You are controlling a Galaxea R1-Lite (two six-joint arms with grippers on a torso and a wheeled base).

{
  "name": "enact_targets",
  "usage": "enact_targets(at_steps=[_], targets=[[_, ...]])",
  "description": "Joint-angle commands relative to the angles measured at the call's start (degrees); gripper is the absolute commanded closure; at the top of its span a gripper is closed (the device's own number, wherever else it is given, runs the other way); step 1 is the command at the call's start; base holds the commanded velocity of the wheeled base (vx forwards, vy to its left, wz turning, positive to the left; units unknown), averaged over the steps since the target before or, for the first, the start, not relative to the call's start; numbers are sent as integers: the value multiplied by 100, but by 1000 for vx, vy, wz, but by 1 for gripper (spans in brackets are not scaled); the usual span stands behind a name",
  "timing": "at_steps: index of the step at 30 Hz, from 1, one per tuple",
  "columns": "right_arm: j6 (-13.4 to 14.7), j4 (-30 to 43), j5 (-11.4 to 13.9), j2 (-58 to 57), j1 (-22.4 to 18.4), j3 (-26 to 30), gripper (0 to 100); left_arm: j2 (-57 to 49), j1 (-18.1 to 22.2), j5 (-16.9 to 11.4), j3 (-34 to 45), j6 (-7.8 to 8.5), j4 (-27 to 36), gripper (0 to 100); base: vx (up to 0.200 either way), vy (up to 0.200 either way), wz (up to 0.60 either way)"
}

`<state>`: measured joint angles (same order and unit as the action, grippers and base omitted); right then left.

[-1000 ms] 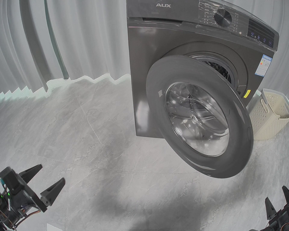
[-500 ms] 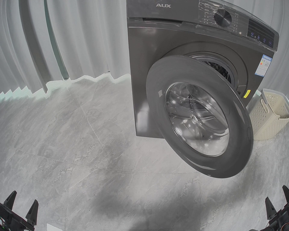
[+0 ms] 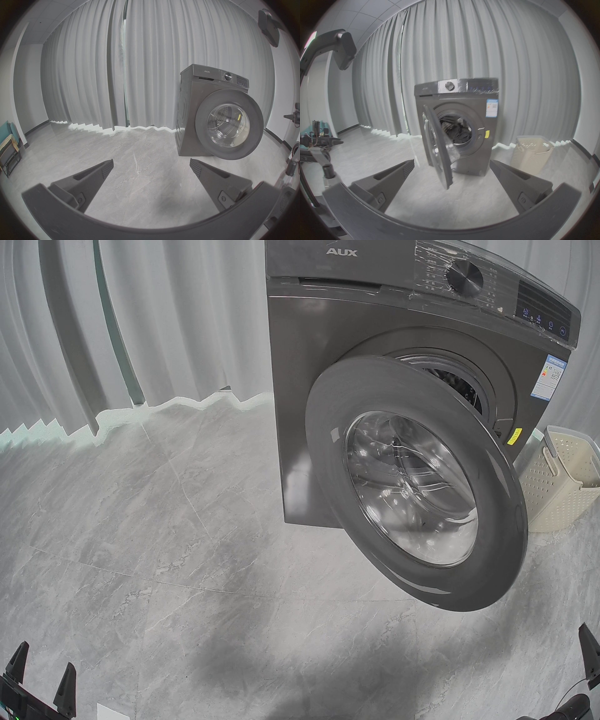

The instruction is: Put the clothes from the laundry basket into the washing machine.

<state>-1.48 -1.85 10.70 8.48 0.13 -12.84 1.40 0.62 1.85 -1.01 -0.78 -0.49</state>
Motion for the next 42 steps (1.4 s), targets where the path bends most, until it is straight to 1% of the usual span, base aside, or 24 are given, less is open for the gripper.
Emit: enact_targets(at_steps=[1,3,6,8,11,12,13,15,16,17,18,19,20,22,24,27,28,29,31,33,34,36,39,42], targets=[[-19,18,626,1639,13,-158,0,-131,-53,-36,101,43,31,0,0,-200,0],[-19,1,784,1841,31,-158,0,-123,-53,-36,101,43,31,0,0,-200,0],[-11,-52,1153,2184,31,-193,0,-131,-53,-36,101,43,31,0,0,-200,0],[7,-237,1285,2403,31,-193,0,-131,-53,-36,101,43,31,0,0,-200,0],[130,-764,1347,2843,66,-167,0,-131,-53,-36,101,43,31,0,0,-200,0],[191,-1010,1364,2992,145,-149,0,-131,-53,-36,101,43,31,0,0,-200,0],[227,-1195,1373,3107,259,-140,0,-131,-53,-36,101,43,31,0,0,-200,0],[288,-1546,1373,3282,699,-140,0,-131,-53,-36,101,60,31,0,0,-200,0],[306,-1608,1373,3318,865,-140,0,-131,-53,-36,101,60,31,0,0,-200,0],[367,-1713,1373,3405,1252,-149,0,-131,-53,-36,101,96,31,0,0,-200,0],[420,-1757,1338,3502,1525,-193,0,-131,-53,-36,101,104,31,0,0,-200,0],[438,-1775,1329,3564,1621,-202,0,-131,-53,-36,101,104,31,0,0,-200,0],[455,-1863,1312,3792,1850,-263,0,-131,-53,-36,101,113,31,0,0,-200,0],[464,-2073,1312,4144,2017,-369,0,-131,-53,-36,101,96,31,0,0,-100,0],[464,-2337,1312,4522,2087,-474,0,-131,-53,-36,101,60,31,0,0,0,0],[473,-2662,1294,4917,2201,-597,0,-131,-62,-36,101,69,31,0,0,0,0],[464,-2856,1241,5163,2316,-659,0,-131,-53,-36,101,69,31,0,0,0,0],[473,-2882,1206,5216,2351,-685,0,-131,-62,-36,101,69,31,0,0,0,0],[481,-3014,951,5550,2588,-799,0,-131,-62,-36,101,69,31,0,0,0,0],[561,-3128,767,5770,2834,-896,0,-131,-62,-36,101,69,31,0,0,0,0],[587,-3172,731,5822,2896,-922,0,-131,-62,-36,101,69,31,0,0,0,0],[763,-3436,406,6139,3168,-1019,0,-131,-62,-36,101,69,31,0,0,0,0],[833,-3787,90,6429,3458,-1072,0,-131,-62,-36,101,69,40,0,0,0,0],[833,-4060,-24,6701,3546,-1081,0,-131,-62,-36,101,69,40,0,0,0,0]])
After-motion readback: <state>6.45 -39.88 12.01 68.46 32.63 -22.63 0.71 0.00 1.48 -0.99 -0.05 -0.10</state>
